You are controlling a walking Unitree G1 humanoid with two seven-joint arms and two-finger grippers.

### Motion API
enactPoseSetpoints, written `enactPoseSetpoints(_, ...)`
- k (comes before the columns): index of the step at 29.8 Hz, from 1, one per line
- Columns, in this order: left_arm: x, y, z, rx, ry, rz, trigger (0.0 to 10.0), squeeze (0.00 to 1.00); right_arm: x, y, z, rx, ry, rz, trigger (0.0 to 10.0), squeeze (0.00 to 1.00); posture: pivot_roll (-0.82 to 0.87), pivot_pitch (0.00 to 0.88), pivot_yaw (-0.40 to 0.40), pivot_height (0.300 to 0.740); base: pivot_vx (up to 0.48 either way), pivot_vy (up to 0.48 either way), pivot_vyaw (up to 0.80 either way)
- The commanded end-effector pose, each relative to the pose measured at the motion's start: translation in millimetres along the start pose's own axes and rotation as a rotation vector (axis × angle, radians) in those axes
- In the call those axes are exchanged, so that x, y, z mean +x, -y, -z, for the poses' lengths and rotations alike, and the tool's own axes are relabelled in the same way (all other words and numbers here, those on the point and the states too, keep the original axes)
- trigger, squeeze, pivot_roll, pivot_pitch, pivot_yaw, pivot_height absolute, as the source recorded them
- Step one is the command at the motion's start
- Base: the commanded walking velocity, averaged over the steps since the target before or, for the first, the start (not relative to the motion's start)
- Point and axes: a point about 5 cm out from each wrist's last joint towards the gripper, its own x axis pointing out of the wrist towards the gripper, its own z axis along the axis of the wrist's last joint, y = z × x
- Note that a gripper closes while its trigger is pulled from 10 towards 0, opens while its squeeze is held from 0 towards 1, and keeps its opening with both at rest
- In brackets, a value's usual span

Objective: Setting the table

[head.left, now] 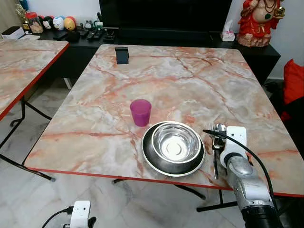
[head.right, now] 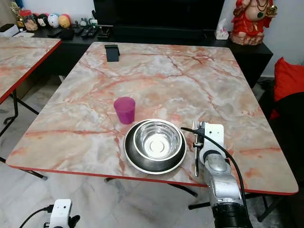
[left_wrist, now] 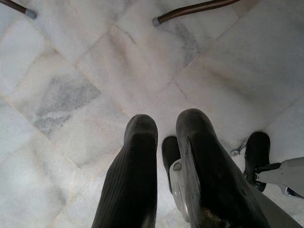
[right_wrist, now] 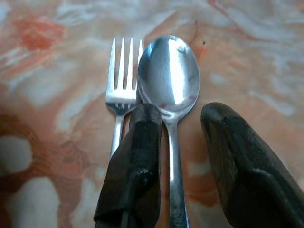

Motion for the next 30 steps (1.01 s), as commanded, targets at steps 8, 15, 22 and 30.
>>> enactPoseSetpoints(8,-1.3,-0.6,6,0.004,-0.027,0.005,10.0,0.0,-1.2,4.7,-17,-0.046,0.164,0.097,10.0,0.0,-0.09,0.0,-0.012,0.74,0.0,0.0,0.0)
enactPoseSetpoints(15,-0.2,3.3,3,0.003,-0.013,0.012,10.0,0.0,-16.6,9.7,-36,0.056,0.416,0.149,10.0,0.0,-0.1,0.0,-0.012,0.74,0.0,0.0,0.0)
enactPoseSetpoints(22,0.1,6.1,4,0.014,-0.02,0.015,10.0,0.0,-27.1,9.5,-43,0.085,0.528,0.148,10.0,0.0,-0.1,0.0,-0.013,0.74,0.0,0.0,0.0)
enactPoseSetpoints(30,-2.5,-2.1,10,0.017,-0.04,0.007,10.0,0.0,-35.5,3.3,-66,0.096,0.69,0.119,10.0,0.0,-0.1,0.0,-0.015,0.74,0.0,0.0,0.0)
